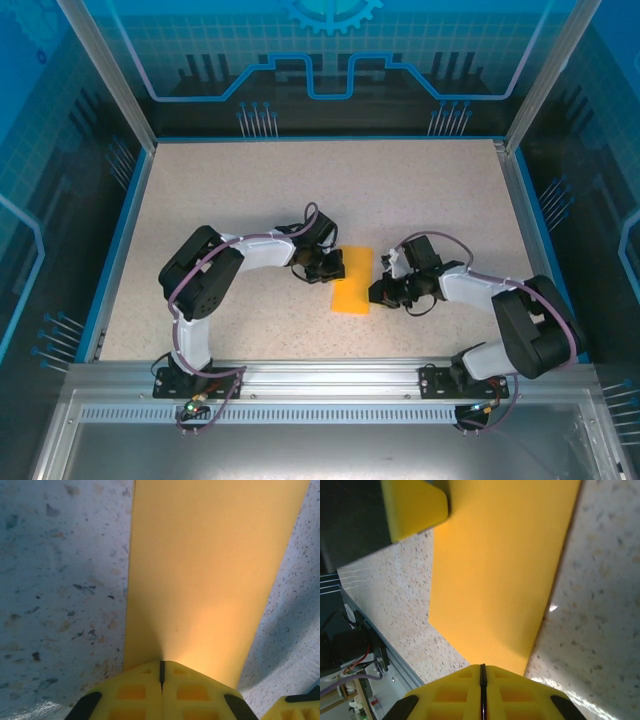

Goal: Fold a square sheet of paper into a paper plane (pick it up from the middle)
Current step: Fold the square sheet of paper in half at the center of the table, then pick up the square sheet of paper from the center of the table.

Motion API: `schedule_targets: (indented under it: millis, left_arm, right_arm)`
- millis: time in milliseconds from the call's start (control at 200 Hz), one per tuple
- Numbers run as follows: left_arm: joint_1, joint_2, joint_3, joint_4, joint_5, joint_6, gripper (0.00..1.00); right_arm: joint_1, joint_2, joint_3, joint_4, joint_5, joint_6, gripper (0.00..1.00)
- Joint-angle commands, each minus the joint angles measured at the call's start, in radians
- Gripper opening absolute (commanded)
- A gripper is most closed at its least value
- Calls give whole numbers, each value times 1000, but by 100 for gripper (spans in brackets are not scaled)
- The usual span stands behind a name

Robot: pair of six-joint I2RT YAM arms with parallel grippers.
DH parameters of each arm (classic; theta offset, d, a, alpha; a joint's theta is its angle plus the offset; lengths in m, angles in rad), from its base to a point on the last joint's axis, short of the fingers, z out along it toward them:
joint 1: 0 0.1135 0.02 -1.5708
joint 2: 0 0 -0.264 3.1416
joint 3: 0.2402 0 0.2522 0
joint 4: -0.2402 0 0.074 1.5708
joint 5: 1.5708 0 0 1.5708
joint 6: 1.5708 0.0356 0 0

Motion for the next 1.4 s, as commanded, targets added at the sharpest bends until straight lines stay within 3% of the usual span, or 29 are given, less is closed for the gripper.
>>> schedule_targets:
  millis: [0, 505, 725, 905, 975, 1085, 1190, 1396]
  left_arm:
    - [-7, 30, -8, -62, -22, 5, 0]
    - [-8, 32, -2, -67, -23, 3, 0]
    - [-8, 30, 7, -69, -17, 3, 0]
    - [-6, -11, 23, -68, 12, 7, 0]
    - [-7, -47, 30, -63, 21, 3, 9]
    - [-6, -140, 37, -100, -29, 18, 25]
    - [11, -209, 14, -101, -35, 14, 36]
    - [80, -245, -98, 7, 88, -41, 45]
  right_arm:
    - [36, -6, -18, 48, -8, 40, 10]
    - [84, 128, -62, 129, 17, 54, 8]
    - [80, 113, -64, 113, 22, 48, 8]
    - [62, -11, -1, 0, 84, 35, 12]
    - [56, -75, 39, -95, 173, 9, 23]
    - [26, -127, 91, -210, 313, 6, 28]
    - [11, -115, 111, -181, 271, 12, 35]
    - [18, -6, 158, -130, 223, 25, 33]
